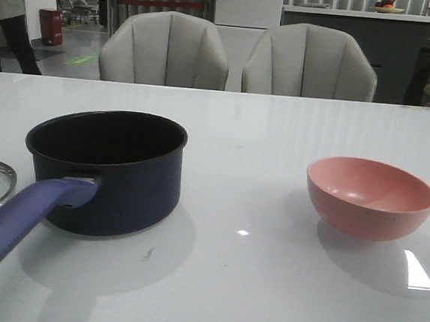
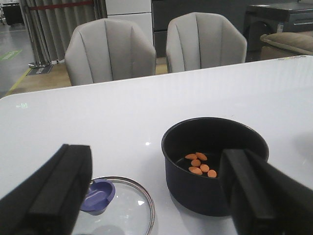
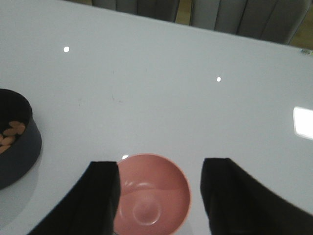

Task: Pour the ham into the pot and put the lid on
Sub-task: 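Release the bowl and raise the right gripper away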

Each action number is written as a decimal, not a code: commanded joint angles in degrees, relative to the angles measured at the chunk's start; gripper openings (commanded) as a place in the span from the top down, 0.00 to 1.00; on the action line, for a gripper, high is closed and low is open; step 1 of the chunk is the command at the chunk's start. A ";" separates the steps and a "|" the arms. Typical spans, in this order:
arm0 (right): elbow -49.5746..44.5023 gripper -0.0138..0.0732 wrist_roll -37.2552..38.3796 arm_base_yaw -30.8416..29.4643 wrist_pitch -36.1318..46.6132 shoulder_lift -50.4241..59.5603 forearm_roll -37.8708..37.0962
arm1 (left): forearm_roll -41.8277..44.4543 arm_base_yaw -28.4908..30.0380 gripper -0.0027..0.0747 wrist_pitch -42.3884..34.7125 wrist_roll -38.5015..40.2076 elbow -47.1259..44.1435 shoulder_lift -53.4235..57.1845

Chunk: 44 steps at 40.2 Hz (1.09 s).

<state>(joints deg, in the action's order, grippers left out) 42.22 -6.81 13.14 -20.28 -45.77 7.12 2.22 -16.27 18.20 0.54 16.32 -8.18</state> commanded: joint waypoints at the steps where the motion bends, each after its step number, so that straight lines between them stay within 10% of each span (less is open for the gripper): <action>1: -5.28 0.29 0.09 -0.01 11.06 9.76 0.10 | -0.06 -0.40 0.24 -4.51 0.01 1.58 -0.55; 22: -28.45 0.30 0.09 -0.01 20.28 30.05 0.10 | -0.06 -0.40 0.24 -4.51 0.01 1.58 -0.55; 30: -28.45 0.71 0.09 -0.01 19.66 30.05 0.10 | -0.06 -0.40 0.24 -4.25 0.01 1.58 -0.55; 44: -28.45 0.65 0.09 -0.01 19.66 30.05 0.10 | -0.06 -0.40 0.19 0.77 0.50 6.55 -7.67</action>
<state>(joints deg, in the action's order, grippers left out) 12.19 -6.73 13.14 -5.17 -15.33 7.12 2.22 -16.27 20.48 0.54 18.40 -12.04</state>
